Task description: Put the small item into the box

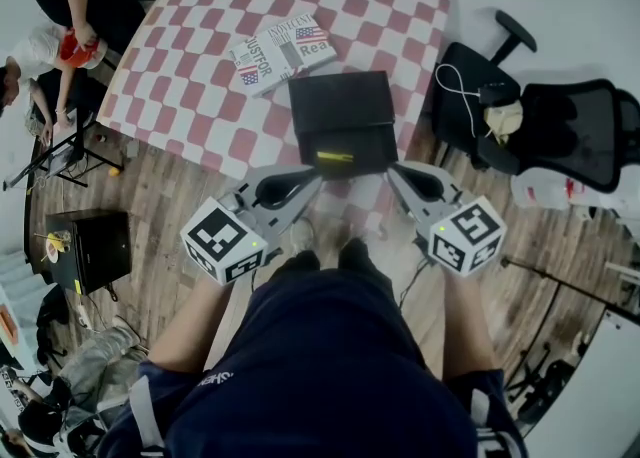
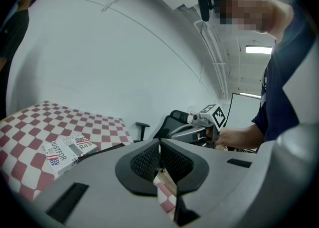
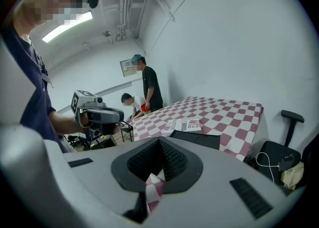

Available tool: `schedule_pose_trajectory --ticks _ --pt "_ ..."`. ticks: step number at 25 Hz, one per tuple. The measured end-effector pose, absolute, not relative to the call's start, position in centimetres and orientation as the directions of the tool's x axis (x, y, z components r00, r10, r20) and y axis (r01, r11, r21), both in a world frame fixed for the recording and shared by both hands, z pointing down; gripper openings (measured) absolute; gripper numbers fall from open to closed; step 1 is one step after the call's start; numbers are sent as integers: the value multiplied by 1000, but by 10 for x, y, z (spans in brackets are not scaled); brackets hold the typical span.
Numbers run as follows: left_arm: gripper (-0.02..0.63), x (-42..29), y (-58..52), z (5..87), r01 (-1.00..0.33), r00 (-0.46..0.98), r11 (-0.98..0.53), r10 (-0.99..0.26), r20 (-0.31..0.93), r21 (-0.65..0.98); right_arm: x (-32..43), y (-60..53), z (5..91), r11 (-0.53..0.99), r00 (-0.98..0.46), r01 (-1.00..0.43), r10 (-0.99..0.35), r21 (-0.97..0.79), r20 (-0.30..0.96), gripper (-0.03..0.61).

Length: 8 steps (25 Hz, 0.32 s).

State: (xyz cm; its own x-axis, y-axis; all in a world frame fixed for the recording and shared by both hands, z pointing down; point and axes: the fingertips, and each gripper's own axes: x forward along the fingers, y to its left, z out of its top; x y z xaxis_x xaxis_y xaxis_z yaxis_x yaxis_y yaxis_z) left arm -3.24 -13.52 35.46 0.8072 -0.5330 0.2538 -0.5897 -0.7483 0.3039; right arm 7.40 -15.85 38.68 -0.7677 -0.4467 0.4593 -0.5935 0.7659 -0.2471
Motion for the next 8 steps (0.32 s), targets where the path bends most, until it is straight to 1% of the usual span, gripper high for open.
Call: schedule_pose_trajectory --ticks 8 --pt "38 -31 -140 356 -591 807 -742 -534 254 316 72 -162 389 770 -768 -588 -433 -249 472 15"
